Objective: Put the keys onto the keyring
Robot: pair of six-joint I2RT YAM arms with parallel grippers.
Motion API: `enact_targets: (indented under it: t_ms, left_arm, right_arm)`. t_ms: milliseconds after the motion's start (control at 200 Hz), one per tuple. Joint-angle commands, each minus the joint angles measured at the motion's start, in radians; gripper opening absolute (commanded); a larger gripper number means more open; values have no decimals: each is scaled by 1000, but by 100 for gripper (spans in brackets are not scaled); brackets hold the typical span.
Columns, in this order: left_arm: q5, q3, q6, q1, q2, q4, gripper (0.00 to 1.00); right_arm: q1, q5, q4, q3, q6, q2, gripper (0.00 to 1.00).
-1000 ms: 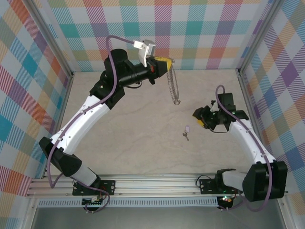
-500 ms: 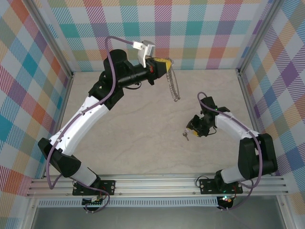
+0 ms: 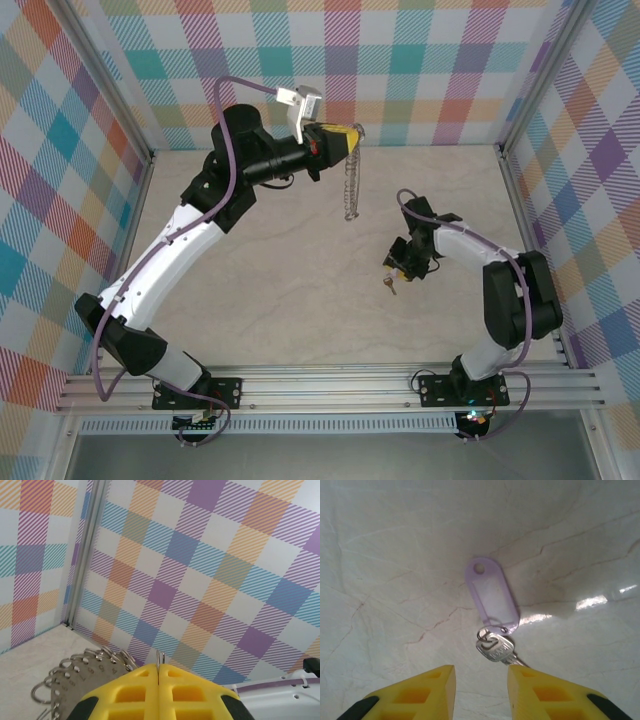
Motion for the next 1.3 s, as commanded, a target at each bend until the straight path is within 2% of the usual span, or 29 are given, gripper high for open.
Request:
enact_targets:
  t_ms: [0, 350, 1295]
  left_arm:
    - [22, -13, -22, -11, -39, 67, 0]
    - [30, -16, -40, -11, -38, 74, 0]
    - [34, -13, -46, -11, -3, 104, 0]
  right_arm:
    - [6, 13, -18, 25, -3, 33, 32]
    - [7, 2, -9, 52, -15, 79, 26]
    - [8, -21, -3, 79, -33, 159, 25]
